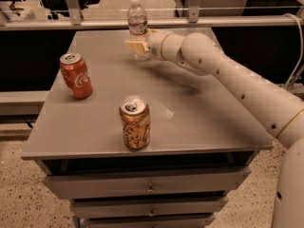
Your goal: Pick water bottle
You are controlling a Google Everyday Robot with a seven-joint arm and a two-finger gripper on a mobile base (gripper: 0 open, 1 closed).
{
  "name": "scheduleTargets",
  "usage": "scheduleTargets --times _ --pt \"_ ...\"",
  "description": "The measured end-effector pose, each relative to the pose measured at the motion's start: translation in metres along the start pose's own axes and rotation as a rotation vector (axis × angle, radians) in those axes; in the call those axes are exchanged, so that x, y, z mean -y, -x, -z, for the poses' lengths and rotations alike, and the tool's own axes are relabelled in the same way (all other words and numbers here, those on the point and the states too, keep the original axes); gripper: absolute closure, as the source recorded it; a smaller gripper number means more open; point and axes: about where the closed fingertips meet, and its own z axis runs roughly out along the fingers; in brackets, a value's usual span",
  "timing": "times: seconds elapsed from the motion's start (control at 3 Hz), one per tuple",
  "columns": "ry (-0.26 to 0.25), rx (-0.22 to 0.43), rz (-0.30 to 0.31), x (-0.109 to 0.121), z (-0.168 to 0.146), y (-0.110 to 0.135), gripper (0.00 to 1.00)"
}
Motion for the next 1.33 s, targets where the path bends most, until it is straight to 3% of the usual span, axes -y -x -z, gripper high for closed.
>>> scheduleTargets --times 0.33,0.67,1.0,1.33 --pt "-0.018 0.015 0.002 0.007 0.005 0.005 0.72" --pt "0.011 0.055 -0.019 0.003 0.025 0.031 0.96" --pt "0.07 0.078 -0.043 -0.009 0.06 0.055 1.0" --pt "0.08 0.075 -0.047 -0.01 0.065 0.055 1.0"
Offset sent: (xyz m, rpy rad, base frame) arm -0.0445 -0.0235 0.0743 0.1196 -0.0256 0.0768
